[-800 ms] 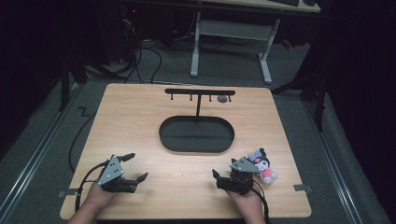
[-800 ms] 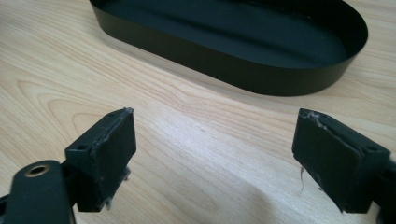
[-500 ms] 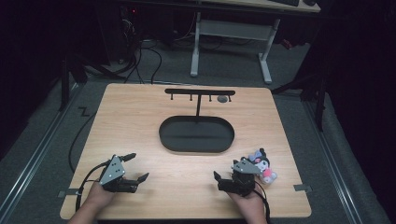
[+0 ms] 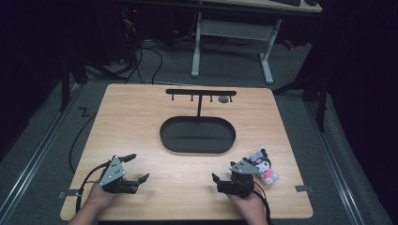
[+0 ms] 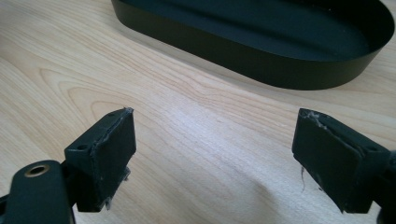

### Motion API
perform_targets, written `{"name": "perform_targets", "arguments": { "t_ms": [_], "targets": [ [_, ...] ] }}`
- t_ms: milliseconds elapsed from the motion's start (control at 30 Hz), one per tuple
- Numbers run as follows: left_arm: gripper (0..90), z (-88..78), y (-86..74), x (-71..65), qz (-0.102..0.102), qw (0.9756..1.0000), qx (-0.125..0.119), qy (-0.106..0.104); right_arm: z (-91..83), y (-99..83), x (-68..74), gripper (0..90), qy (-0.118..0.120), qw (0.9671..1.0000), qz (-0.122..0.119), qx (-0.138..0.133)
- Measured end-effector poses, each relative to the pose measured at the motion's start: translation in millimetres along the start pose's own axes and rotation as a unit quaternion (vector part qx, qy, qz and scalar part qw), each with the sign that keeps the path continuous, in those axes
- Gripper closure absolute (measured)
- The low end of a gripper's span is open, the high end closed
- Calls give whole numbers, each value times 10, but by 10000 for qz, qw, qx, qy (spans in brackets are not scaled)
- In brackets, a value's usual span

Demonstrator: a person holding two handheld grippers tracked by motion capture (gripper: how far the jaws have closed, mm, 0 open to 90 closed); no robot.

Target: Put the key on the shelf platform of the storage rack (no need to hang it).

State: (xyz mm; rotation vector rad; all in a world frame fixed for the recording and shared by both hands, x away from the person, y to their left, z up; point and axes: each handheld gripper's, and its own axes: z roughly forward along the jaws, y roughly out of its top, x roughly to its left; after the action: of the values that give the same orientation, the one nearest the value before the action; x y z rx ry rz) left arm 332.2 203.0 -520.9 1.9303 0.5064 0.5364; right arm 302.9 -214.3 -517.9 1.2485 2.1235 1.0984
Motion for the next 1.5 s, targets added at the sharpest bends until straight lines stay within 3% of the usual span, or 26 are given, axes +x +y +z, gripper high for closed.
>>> {"name": "perform_targets", "arguments": {
  "t_ms": [433, 467, 767, 933, 1133, 1300, 1333, 1500],
  "targets": [
    [154, 8, 3, 4, 11, 10000, -1, -31, 15, -8, -12, 148, -121, 9998, 24, 126],
    [154, 7, 3, 3, 14, 10000, 7, -35, -4, 21, -27, 145, -125, 9988, 104, 452],
    [154, 9, 3, 0, 37, 10000, 13, -43, -48, 58, -39, 151, -87, 9979, 113, 633],
    [154, 5, 4, -16, 87, 9999, 34, -41, -42, 66, -24, 180, -19, 9960, 108, 889],
    [154, 8, 5, -15, 84, 9999, 46, -47, -61, 75, -45, 194, -41, 9954, 72, 957],
    [154, 9, 5, -11, 80, 9999, 28, -65, -68, 67, -77, 189, 17, 9953, 174, 954],
    [154, 10, 5, -7, 67, 10000, 26, -62, -92, 75, -95, 198, 137, 9952, 343, 909],
    [154, 7, 4, -4, 57, 10000, 27, -62, -107, 95, -105, 214, 107, 9957, 311, 865]
  ]
}}
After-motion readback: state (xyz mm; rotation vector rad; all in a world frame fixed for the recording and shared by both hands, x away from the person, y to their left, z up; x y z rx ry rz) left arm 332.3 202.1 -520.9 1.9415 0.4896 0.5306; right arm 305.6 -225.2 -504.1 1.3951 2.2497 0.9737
